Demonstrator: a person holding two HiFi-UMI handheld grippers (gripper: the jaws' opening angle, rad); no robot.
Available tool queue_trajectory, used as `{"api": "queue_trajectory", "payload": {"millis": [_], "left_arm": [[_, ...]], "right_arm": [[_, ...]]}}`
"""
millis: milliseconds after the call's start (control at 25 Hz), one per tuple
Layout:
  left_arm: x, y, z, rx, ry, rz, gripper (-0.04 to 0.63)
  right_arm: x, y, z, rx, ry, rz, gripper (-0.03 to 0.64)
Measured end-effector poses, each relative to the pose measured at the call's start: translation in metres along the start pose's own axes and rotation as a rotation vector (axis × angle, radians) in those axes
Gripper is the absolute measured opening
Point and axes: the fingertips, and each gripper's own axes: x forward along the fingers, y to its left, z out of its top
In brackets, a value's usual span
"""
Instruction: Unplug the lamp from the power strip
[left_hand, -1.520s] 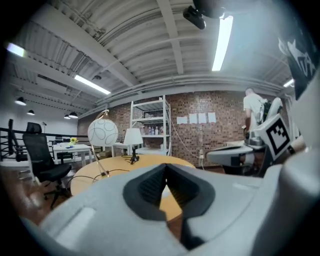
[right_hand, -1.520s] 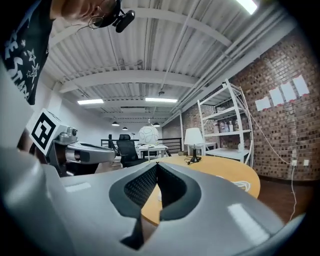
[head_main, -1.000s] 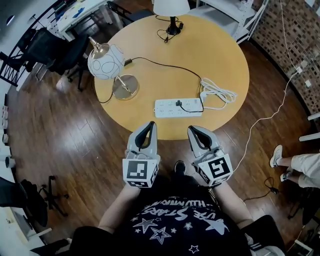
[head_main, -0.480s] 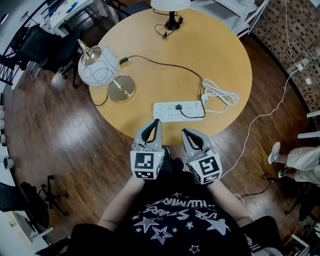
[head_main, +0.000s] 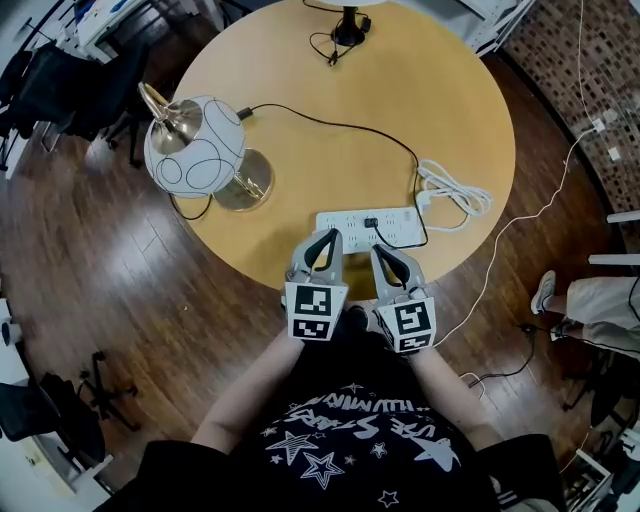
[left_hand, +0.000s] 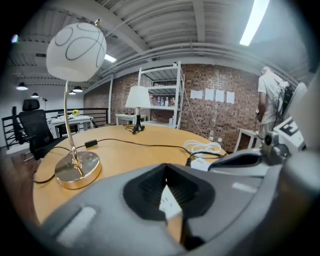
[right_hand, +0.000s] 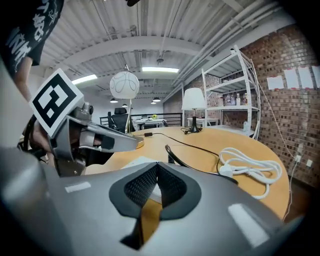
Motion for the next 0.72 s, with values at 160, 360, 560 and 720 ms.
{"api": "queue_trajectory", "payload": {"millis": [160, 360, 560, 720], "left_arm": [[0.01, -0.001, -0.012, -0.001, 0.055, -0.032, 0.002], [0.026, -0.003, -0.022, 0.012, 0.106, -0.056, 0.002], [0.036, -0.005, -0.025, 0.005, 0.133, -0.057, 0.002], [0.04, -0.003, -0.031, -0.015, 0.187, -0.047, 0.002]], "right_arm": [[0.009, -0.005, 0.004, -0.066, 0.037, -0.074, 0.009], [0.019, -0.013, -0.001, -0.106, 0.097, -0.115, 0.092], [0.029, -0.019, -0.005, -0.112, 0.121, -0.111, 0.15], [0.039, -0.02, -0.002, -0.102, 0.136, -0.097, 0.158]]}}
